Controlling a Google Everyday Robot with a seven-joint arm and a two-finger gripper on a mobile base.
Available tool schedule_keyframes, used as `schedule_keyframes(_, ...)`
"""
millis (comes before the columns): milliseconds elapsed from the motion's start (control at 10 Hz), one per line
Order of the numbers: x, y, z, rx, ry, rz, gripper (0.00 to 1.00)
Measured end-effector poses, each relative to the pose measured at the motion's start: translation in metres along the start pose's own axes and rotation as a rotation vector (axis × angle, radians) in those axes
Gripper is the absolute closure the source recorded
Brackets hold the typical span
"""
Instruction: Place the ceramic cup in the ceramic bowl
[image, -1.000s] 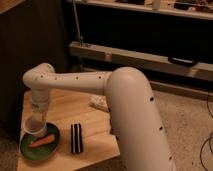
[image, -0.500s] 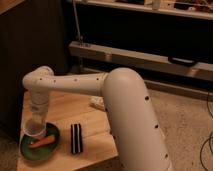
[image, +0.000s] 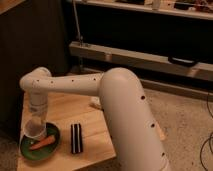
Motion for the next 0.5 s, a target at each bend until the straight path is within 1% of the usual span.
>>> schedule_keyframes(200, -0.0026, -0.0010, 0.0040, 0.007, -0.016, 0.001, 1.00)
schedule_keyframes(300, -0.0046, -0.0016, 0.0062, 0.019, -0.021, -0.001, 0.99)
schedule_keyframes(400, -0.0058, -0.0024, 0.0084, 0.038, -0.027, -0.011, 0.93)
schedule_keyframes(500, -0.0059, -0.0032, 0.0103, 0.059, -0.028, -0.024, 0.83)
